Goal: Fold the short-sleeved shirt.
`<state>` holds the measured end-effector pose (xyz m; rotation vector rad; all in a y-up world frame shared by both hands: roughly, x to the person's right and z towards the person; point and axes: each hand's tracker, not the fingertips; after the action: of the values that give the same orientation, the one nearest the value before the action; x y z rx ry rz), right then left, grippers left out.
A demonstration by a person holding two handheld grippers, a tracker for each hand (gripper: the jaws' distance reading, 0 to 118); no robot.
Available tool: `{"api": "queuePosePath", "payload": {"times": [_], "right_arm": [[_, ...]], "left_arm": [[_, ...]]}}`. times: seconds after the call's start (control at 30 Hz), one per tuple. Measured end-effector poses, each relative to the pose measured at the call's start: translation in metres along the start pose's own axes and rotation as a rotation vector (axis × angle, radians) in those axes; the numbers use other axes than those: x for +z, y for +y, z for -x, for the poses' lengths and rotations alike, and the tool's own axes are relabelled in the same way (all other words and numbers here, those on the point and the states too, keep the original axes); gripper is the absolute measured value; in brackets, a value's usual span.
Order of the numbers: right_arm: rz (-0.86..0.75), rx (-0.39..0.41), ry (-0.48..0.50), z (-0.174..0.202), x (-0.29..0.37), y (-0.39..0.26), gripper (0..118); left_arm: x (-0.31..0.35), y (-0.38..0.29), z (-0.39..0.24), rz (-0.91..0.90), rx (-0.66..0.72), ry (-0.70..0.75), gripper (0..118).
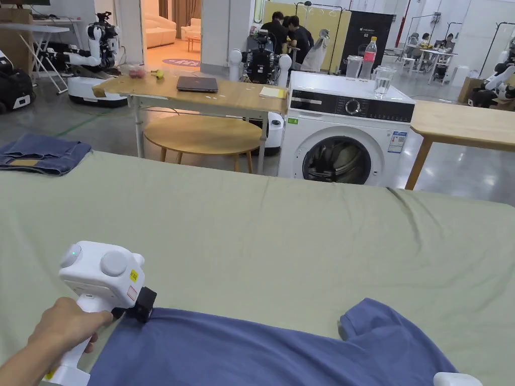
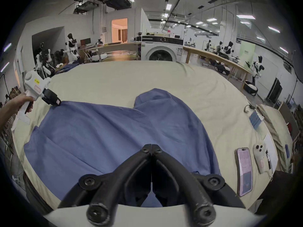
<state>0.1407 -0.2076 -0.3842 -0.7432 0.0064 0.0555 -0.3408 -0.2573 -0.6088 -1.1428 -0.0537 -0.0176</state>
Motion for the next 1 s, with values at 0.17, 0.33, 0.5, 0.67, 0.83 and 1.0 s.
{"api": "queuePosePath", "payload": {"times": [0.17,0.33,0.5,0.67,0.83,1.0], "right_arm": [[0.015,-0.023,0.007,-0.005,-0.008,0.008,0],[0.011,-0.039,-0.006,-0.021,-0.013,0.029,0],[0.101,-0.053,-0.074,-0.066,-0.042,0.068,2],[0.240,-0.067,-0.029,-0.101,-0.103,0.103,47],[0.341,-0.063,-0.017,-0.112,-0.159,0.116,50],[0.489,-0.099,0.018,-0.117,-0.199,0.113,50]], "left_arm": [[-0.003,-0.001,-0.002,-0.021,-0.030,0.007,25],[0.013,-0.013,0.001,-0.084,-0.021,-0.048,0],[0.050,-0.033,0.007,-0.169,0.031,-0.107,0],[0.082,-0.057,0.009,-0.235,0.052,-0.124,0],[0.100,-0.076,0.005,-0.265,0.047,-0.112,0],[0.104,-0.085,0.005,-0.265,0.062,-0.112,0]]}}
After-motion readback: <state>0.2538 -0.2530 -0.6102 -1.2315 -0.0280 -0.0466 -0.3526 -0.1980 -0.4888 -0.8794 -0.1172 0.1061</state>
